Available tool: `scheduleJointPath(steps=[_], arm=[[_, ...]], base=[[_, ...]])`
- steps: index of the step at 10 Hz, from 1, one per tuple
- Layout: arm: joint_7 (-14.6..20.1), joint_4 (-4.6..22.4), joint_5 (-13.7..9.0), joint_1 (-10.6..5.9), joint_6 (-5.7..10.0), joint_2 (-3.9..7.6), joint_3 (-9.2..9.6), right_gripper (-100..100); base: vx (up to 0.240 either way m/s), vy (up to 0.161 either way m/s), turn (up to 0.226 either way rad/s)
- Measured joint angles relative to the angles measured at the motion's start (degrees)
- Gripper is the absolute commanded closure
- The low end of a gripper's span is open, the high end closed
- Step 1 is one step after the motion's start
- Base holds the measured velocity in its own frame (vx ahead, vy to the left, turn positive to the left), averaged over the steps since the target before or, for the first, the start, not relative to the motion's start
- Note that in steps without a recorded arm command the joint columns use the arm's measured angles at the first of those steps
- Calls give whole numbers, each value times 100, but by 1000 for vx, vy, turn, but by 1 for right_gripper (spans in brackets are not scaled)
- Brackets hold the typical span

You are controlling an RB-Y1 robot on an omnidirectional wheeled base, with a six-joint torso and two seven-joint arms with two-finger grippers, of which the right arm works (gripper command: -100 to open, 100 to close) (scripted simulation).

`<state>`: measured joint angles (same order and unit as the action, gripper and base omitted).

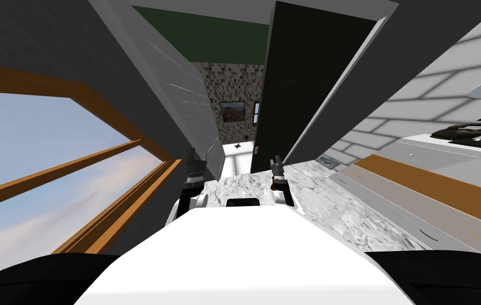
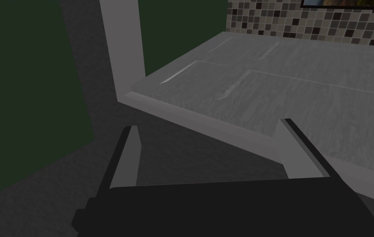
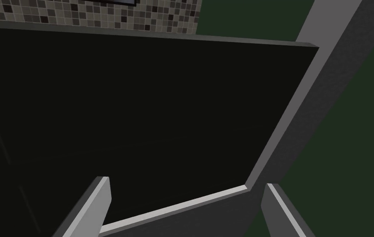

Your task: Push the door open

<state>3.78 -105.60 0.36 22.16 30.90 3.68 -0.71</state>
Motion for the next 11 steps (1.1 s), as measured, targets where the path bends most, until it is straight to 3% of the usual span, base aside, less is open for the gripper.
scheduleJointPath(steps=[11], arm=[[-83, 1519, 43, -303, 364, 18, 185, -100]], base=[[84, -57, 48]])
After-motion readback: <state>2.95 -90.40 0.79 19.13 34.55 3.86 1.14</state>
